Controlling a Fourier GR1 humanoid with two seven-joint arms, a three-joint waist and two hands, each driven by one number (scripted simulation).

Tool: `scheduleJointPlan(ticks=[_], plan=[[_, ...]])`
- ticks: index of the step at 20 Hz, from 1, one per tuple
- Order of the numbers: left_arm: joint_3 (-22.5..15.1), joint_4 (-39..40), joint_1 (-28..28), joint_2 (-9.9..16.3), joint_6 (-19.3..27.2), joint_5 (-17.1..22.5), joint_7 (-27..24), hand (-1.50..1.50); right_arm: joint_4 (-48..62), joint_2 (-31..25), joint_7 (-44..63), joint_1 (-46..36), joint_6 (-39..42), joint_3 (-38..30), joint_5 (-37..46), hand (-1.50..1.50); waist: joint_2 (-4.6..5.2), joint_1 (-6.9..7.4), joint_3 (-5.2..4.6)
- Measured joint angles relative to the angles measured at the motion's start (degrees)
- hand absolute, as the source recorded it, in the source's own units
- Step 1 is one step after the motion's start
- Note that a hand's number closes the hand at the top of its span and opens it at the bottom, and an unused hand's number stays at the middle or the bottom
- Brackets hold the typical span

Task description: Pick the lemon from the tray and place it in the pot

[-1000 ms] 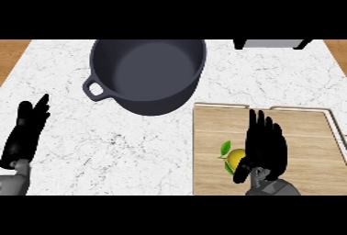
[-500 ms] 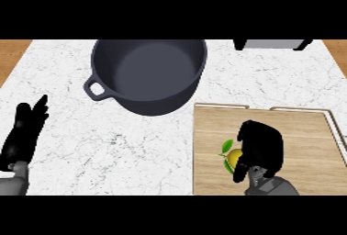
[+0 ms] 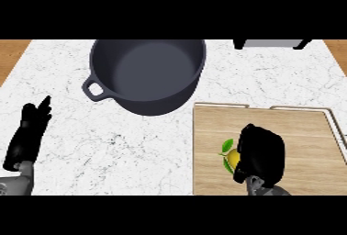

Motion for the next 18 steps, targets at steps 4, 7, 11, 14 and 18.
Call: scheduleJointPlan(ticks=[4, 7, 11, 14, 18], plan=[[0.4, -0.5, 1.3, 0.0, -0.4, 0.1, -0.5, 0.0, -5.3, 0.9, 4.9, 4.6, -1.5, 2.0, -2.5, 1.5, 0.06, -0.13, 0.07], [0.4, 0.0, 0.6, -0.5, -0.1, -0.4, -0.6, 0.0, -8.2, 1.1, 8.3, 4.5, -1.8, 5.7, 0.1, 1.5, 0.13, -0.14, 0.1], [1.2, 0.6, -0.7, 0.1, -1.0, 0.0, 0.1, 0.0, -13.4, 1.2, 10.6, 1.7, -1.7, 8.4, 4.6, 1.5, 0.15, -0.14, 0.11], [1.4, 0.3, -0.6, 0.5, -1.6, 0.1, 0.3, 0.0, -17.8, 1.3, 10.6, -2.5, -1.2, 11.1, 9.8, 1.5, 0.04, -0.01, 0.1], [0.9, -0.6, -0.3, 0.0, -1.6, -0.1, 1.0, 0.0, -21.0, 1.4, 10.6, -11.3, -1.5, 13.8, 13.4, 1.5, 0.03, 0.56, 0.1]])
